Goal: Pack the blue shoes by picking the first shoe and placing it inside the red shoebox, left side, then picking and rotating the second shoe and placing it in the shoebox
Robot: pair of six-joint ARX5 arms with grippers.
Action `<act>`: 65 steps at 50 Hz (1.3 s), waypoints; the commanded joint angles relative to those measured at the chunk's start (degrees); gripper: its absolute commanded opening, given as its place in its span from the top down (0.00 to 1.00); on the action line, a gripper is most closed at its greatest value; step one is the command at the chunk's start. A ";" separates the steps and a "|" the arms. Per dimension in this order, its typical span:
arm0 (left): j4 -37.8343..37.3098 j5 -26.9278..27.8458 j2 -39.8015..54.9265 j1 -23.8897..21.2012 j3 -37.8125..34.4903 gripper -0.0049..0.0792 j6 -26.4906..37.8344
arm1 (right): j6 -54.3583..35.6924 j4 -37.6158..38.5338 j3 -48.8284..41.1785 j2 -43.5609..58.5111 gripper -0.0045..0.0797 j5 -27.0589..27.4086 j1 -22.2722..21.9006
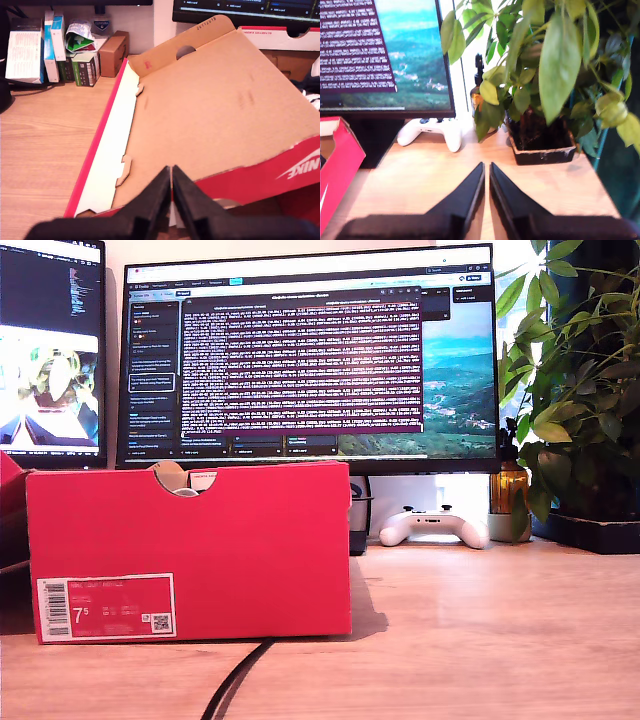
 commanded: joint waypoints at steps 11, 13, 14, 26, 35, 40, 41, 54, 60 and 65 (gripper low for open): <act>-0.90 0.15 0.24 0.15 -1.73 0.97 0.42 | -0.31 7.41 -9.44 -3.78 0.95 -0.96 -0.57; -0.92 0.15 0.24 0.15 -1.73 0.97 0.42 | -0.28 8.37 -11.04 -4.46 0.95 -0.96 -0.57; -0.92 0.15 0.24 0.15 -1.73 0.97 0.42 | -0.28 9.27 -11.58 -4.74 0.95 -1.01 -0.57; -0.90 0.15 0.24 0.15 -1.73 0.97 0.42 | -0.24 17.75 -19.74 -11.23 0.95 -2.43 -0.57; -0.92 0.15 0.24 0.15 -1.73 0.97 0.42 | 0.31 21.68 -24.90 -17.05 0.95 -5.46 -0.52; -0.90 0.15 0.24 0.15 -1.73 0.97 0.42 | 0.35 21.84 -26.47 -21.09 0.95 -5.81 -0.52; -0.90 0.15 0.24 0.15 -1.73 0.97 0.44 | 0.39 21.84 -26.77 -22.01 0.95 -5.84 -0.52; -0.90 0.15 0.24 0.15 -1.73 0.97 0.42 | 1.64 19.56 -28.30 -31.65 0.95 -5.84 -0.50; -0.92 0.15 0.24 0.15 -1.73 0.97 0.42 | 2.16 19.30 -30.16 -34.82 0.95 -5.84 -0.50; -0.92 0.15 0.24 0.15 -1.73 0.97 0.42 | 3.04 17.40 -30.62 -34.60 0.95 -5.95 -0.28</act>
